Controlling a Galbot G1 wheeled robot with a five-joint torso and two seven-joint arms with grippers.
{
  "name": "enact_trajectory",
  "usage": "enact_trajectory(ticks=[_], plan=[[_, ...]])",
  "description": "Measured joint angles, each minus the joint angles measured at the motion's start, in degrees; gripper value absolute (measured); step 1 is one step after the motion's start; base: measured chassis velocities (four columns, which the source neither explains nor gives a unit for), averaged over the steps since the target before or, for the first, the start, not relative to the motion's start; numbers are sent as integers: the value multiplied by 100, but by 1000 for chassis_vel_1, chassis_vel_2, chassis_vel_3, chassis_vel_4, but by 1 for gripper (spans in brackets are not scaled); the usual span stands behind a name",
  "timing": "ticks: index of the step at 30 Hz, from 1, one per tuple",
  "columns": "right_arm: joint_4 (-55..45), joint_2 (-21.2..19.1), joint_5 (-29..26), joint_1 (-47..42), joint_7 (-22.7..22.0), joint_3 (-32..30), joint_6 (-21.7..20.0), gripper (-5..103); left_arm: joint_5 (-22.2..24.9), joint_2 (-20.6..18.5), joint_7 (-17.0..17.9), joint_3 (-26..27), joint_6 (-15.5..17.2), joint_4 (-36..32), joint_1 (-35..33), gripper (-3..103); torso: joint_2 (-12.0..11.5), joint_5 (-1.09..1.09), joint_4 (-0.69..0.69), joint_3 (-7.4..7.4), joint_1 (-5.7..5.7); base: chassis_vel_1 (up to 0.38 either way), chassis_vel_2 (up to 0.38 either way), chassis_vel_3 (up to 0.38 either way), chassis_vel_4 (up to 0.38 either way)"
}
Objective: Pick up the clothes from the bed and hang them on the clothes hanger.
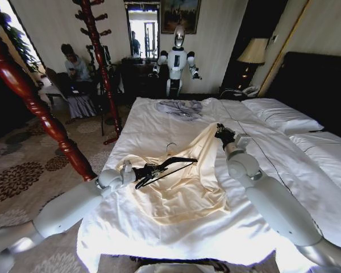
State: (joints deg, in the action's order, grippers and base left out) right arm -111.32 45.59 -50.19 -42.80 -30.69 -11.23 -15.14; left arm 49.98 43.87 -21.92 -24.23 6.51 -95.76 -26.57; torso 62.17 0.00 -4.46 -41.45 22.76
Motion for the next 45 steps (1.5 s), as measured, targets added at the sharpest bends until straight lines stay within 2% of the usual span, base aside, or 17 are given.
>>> enact_trajectory(ticks=[5,14,18,20,27,31,42,45], plan=[[-95,-78,-125,-141,-26,-111,-25,1,-15,289,93,-114,15,170,166,15,0,1,-2,0,1,0,0,0,0],[-360,-129,-317,-172,-75,-152,-70,1,-18,555,133,-441,43,371,433,15,0,1,0,0,0,0,0,0,0],[-503,-83,-660,-125,-222,-135,-158,1,-20,726,197,-468,43,492,486,15,0,0,0,0,1,0,0,0,0],[-615,-22,-1032,-109,-399,-123,-234,1,-19,896,284,-471,42,627,537,15,0,1,0,0,0,0,0,0,0],[-863,6,-1485,-181,-509,-120,-336,1,-9,1303,487,-468,33,908,682,15,0,0,-2,0,1,0,0,0,0],[-856,53,-1465,-348,-486,-121,-352,1,85,1348,543,-487,66,866,772,15,0,1,-1,0,0,0,0,0,0],[-1053,242,-1916,-465,-728,-64,-389,1,159,1472,630,-562,91,893,856,15,0,0,-1,0,0,0,0,0,0],[-1171,295,-2242,-345,-898,-46,-399,1,140,1549,651,-565,91,966,818,15,0,0,0,0,0,0,0,0,0]])
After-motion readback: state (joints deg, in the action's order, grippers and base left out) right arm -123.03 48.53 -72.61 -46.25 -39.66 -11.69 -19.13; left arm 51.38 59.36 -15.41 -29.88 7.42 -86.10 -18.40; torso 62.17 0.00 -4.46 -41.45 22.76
